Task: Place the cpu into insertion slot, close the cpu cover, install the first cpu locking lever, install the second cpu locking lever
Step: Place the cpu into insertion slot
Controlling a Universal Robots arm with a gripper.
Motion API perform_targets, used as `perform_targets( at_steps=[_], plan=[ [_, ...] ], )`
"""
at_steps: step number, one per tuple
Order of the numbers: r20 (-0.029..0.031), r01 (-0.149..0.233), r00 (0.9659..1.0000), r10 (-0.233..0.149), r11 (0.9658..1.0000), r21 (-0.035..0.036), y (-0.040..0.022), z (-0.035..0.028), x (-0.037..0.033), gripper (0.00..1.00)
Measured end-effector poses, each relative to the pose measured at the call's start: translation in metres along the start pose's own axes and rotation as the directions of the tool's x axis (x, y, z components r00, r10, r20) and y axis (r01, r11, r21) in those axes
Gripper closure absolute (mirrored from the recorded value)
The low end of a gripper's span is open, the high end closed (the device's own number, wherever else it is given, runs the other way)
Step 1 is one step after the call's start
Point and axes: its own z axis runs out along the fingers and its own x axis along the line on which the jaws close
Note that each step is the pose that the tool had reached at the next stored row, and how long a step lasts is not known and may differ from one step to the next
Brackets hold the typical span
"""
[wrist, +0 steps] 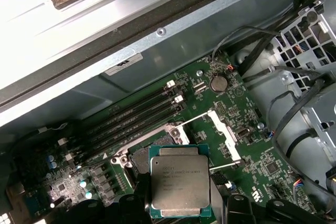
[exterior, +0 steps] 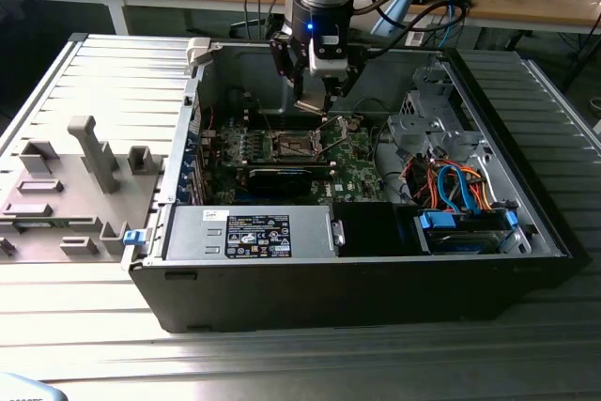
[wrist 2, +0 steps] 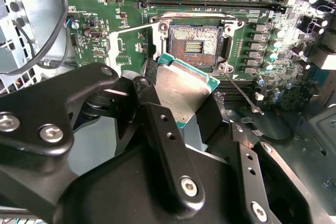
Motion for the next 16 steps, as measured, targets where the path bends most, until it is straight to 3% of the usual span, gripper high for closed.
perform_targets(
  at_steps=[16],
  plan=[
    [0.0012, -0.015, 0.9999, 0.015, 0.9999, -0.0002, 0.0, 0.0001, 0.0, 0.45]
  ],
)
